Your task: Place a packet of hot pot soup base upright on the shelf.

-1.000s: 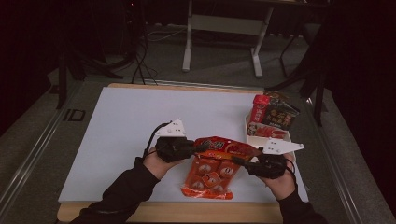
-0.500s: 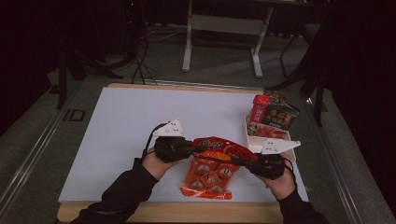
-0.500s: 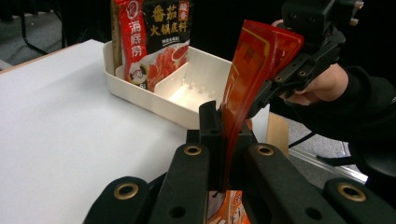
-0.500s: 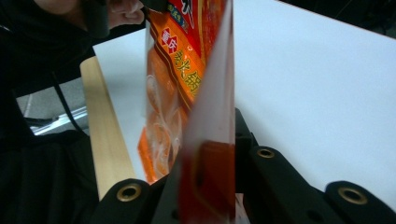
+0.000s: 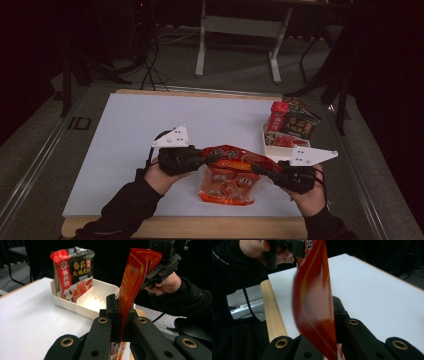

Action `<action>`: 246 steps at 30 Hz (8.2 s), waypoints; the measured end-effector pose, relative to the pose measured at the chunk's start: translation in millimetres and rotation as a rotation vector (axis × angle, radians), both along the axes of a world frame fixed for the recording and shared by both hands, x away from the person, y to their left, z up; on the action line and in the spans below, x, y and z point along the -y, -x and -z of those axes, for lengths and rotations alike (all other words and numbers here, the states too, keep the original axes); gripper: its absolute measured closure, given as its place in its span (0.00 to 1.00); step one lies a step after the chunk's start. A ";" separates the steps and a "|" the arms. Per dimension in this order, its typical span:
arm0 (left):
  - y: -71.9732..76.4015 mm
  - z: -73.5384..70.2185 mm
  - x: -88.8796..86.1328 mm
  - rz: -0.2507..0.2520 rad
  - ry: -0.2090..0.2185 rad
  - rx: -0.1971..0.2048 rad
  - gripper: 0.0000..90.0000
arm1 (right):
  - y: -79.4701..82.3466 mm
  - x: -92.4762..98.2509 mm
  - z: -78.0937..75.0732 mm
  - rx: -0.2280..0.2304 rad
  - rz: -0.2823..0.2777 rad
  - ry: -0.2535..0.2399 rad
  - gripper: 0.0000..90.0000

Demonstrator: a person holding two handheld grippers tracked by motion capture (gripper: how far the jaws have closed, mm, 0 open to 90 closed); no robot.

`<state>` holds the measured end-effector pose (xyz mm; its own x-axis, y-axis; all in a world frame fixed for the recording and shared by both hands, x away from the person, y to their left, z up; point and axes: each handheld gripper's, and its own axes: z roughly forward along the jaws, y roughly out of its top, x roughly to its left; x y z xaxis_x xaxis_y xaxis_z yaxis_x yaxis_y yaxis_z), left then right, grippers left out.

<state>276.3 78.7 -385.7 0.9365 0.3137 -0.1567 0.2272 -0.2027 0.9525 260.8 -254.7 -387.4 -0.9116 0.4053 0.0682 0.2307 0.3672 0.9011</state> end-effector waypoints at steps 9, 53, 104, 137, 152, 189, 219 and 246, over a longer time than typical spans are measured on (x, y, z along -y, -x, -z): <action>-3.3 1.1 -7.4 -0.019 0.038 -0.018 0.90 | -4.0 -5.9 -18.1 0.032 0.011 0.014 1.00; 21.5 58.1 -75.0 -0.299 0.037 -0.025 0.04 | -51.3 48.7 -110.6 0.118 0.246 -0.065 1.00; 49.0 128.9 -109.5 -0.379 -0.031 -0.060 0.03 | -67.7 118.0 -37.7 -0.047 0.405 -0.104 1.00; 45.7 132.4 -110.2 -0.388 -0.020 -0.085 0.03 | -59.0 148.7 23.7 -0.109 0.465 -0.130 1.00; 44.9 133.3 -110.7 -0.388 -0.018 -0.089 0.03 | -52.0 139.8 -13.7 -0.055 0.488 -0.142 0.65; 46.7 132.2 -109.5 -0.380 -0.012 -0.079 0.03 | -31.4 23.9 -15.9 -0.041 0.194 -0.135 0.15; 47.1 132.3 -109.5 -0.375 -0.010 -0.079 0.03 | -17.6 -10.3 84.9 -0.123 0.119 0.026 0.16; 47.6 134.6 -107.9 -0.371 -0.029 -0.062 0.03 | -10.4 2.1 106.2 -0.038 0.156 0.086 0.15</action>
